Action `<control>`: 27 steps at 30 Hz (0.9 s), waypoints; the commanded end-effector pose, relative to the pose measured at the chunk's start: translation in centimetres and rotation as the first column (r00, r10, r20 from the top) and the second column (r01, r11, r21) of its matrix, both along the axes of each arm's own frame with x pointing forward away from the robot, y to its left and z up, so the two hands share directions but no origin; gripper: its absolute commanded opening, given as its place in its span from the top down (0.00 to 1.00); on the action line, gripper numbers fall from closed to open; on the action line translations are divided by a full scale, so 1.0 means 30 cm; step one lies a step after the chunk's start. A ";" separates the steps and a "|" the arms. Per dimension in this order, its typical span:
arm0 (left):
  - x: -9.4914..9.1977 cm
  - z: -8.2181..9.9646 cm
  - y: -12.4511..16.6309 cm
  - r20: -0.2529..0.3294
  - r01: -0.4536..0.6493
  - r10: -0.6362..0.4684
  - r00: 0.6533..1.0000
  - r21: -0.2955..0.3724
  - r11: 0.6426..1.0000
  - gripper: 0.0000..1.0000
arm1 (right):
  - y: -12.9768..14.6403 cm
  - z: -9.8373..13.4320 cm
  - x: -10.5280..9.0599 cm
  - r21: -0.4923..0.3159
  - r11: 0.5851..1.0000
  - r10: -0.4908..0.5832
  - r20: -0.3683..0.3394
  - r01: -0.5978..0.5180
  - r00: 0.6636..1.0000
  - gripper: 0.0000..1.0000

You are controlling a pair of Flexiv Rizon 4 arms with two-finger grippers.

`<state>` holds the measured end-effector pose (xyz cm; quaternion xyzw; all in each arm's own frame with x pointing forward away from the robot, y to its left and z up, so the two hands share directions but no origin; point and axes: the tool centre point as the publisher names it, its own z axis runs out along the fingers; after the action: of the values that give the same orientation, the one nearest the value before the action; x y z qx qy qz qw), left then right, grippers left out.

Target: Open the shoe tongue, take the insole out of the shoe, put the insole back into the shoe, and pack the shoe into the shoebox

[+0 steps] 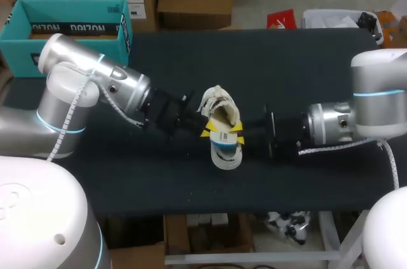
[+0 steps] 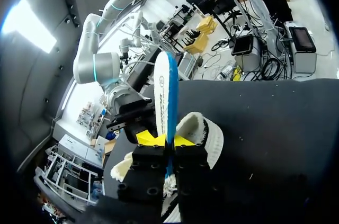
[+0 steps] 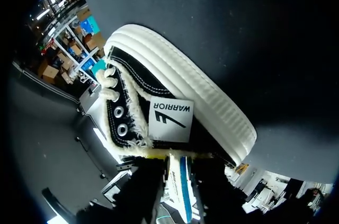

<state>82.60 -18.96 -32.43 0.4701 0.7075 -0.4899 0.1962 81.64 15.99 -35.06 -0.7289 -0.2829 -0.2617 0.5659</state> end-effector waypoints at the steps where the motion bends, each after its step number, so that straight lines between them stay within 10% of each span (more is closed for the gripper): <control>1: 0.016 -0.017 -0.009 -0.002 -0.005 0.005 1.000 -0.005 1.000 1.00 | -0.003 0.032 -0.033 -0.022 1.000 -0.005 0.001 0.005 1.000 0.55; 9: 0.024 -0.020 -0.011 -0.005 -0.017 0.017 1.000 -0.005 1.000 1.00 | 0.007 0.040 -0.072 -0.033 0.999 -0.012 0.000 0.012 1.000 1.00; 27: 0.093 -0.069 -0.037 0.037 -0.072 0.071 0.997 0.022 0.997 1.00 | 0.019 -0.005 0.040 -0.081 0.997 -0.008 0.042 0.011 0.999 1.00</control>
<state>85.08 -19.26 -33.82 0.4562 0.7265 -0.4638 0.2213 82.16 16.05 -35.09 -0.7491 -0.2994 -0.2715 0.5249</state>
